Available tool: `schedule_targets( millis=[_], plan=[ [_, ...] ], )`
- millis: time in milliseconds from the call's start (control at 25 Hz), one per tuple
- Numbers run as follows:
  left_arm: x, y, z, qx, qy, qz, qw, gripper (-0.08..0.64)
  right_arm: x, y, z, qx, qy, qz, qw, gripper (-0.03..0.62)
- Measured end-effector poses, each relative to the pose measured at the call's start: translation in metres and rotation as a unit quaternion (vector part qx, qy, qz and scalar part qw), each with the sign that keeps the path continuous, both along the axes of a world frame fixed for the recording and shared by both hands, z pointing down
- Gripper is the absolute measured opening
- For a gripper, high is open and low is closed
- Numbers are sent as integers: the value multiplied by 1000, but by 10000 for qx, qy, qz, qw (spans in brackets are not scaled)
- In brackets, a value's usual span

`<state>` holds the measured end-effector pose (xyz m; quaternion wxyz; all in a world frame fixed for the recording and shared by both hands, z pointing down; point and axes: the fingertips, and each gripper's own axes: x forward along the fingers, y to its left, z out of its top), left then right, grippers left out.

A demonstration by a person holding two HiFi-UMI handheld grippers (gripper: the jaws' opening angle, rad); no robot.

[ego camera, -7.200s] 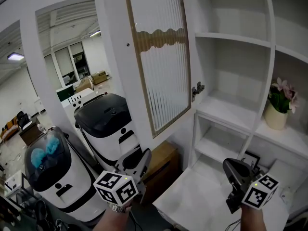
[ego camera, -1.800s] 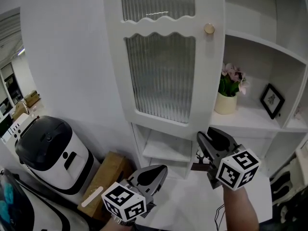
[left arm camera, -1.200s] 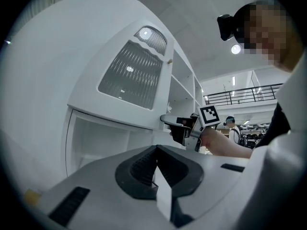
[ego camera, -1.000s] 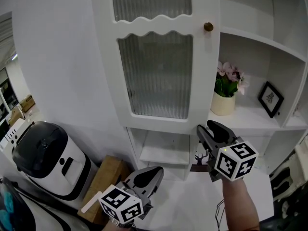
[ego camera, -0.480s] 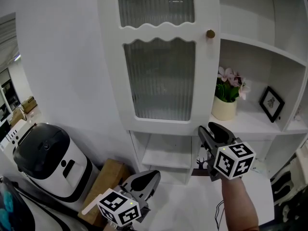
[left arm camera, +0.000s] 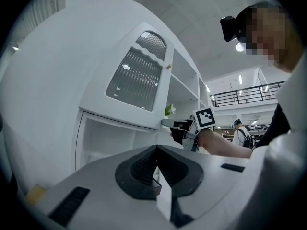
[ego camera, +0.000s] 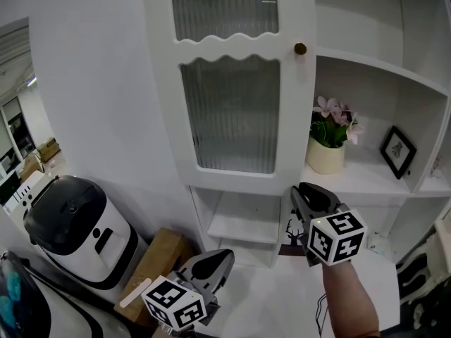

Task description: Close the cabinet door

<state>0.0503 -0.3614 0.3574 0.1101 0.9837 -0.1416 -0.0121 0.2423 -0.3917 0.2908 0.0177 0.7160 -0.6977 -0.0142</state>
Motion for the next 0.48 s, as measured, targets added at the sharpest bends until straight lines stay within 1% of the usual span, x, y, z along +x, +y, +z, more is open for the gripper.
schedule_targets(
  millis=[40,160,320,480],
  plan=[
    [0,3,0,-2,1,-25,10000,6,-1,4,1,3,-47,-54,10000,52],
    [1,15,-1,-7,2,-109,9999,6,-11,21,5,65,-237,-421,9988,22],
    [3,32,-5,21,23,-271,9996,6,-31,51,7,127,-478,-1020,9936,15],
    [7,54,-10,49,53,-396,9992,6,-46,83,9,122,-503,-1401,9888,12]
  ],
)
